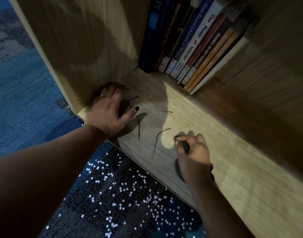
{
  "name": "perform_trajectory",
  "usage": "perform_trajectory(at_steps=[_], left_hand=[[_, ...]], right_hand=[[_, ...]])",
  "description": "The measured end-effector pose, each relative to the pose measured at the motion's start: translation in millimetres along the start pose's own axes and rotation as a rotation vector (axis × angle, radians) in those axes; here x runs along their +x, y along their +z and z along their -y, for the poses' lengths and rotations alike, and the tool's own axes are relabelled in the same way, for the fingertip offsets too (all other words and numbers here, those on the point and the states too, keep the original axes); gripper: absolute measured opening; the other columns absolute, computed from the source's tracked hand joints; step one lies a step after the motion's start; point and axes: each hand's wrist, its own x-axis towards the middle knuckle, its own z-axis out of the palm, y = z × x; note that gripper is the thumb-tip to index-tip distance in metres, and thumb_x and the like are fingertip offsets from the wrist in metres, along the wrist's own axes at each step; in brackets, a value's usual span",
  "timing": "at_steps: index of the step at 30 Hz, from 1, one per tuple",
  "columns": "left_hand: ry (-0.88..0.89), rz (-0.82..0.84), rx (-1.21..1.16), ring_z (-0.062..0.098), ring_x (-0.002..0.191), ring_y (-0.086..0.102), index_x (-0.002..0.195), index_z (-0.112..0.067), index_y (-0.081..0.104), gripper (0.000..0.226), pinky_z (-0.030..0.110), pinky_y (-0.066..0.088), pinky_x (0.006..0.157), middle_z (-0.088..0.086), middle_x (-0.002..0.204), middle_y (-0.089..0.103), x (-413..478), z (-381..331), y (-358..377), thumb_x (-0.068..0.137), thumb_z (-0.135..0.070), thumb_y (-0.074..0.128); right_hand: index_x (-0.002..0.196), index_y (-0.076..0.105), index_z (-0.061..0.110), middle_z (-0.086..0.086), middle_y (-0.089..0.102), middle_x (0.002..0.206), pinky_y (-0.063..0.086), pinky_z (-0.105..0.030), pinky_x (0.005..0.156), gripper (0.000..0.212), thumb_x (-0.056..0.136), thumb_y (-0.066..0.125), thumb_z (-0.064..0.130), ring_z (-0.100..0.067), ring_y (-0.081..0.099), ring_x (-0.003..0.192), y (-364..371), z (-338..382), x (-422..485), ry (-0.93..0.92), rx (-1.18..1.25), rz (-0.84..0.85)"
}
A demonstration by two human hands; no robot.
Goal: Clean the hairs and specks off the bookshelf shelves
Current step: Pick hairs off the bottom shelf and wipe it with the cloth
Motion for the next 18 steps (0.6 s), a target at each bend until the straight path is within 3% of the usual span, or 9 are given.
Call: perform_trajectory(at_steps=[7, 11, 14, 18], left_hand=[[-0.01, 0.005, 0.002, 0.029, 0.13, 0.033, 0.137, -0.014, 0.043, 0.08, 0.046, 0.031, 0.109, 0.011, 0.138, 0.043, -1.2, 0.1, 1.0, 0.081, -0.07, 0.034], [0.006, -0.013, 0.012, 0.03, 0.127, 0.035, 0.133, -0.013, 0.044, 0.075, 0.046, 0.033, 0.106, 0.012, 0.134, 0.044, -0.9, -0.6, 0.9, 0.083, -0.068, 0.036], [-0.003, 0.002, 0.024, 0.03, 0.128, 0.034, 0.134, -0.013, 0.043, 0.077, 0.046, 0.033, 0.106, 0.012, 0.135, 0.044, -0.4, -1.0, 0.4, 0.082, -0.069, 0.035], [-0.012, 0.009, 0.016, 0.03, 0.13, 0.033, 0.135, -0.014, 0.042, 0.077, 0.047, 0.032, 0.107, 0.012, 0.137, 0.042, -0.9, -1.4, -0.3, 0.082, -0.069, 0.034]], right_hand=[[0.095, 0.07, 0.018, 0.009, 0.051, 0.099, 0.035, -0.001, 0.084, 0.013, 0.087, 0.065, 0.009, 0.0, 0.055, 0.091, -6.6, -4.2, 0.2, -0.062, -0.053, 0.034], [0.098, 0.07, 0.015, -0.001, 0.048, 0.1, 0.039, -0.021, 0.091, 0.013, 0.088, 0.062, 0.013, -0.015, 0.055, 0.086, -19.7, -11.4, 39.2, 0.019, -0.204, -0.037], [0.1, 0.069, 0.011, -0.002, 0.046, 0.099, 0.037, -0.021, 0.088, 0.014, 0.088, 0.062, 0.013, -0.024, 0.057, 0.089, -23.7, -15.8, 59.3, 0.078, -0.236, -0.063], [0.104, 0.068, 0.011, -0.002, 0.044, 0.102, 0.035, -0.019, 0.088, 0.016, 0.09, 0.061, 0.014, -0.024, 0.057, 0.092, -20.2, -13.3, 55.4, 0.108, -0.24, -0.074]])
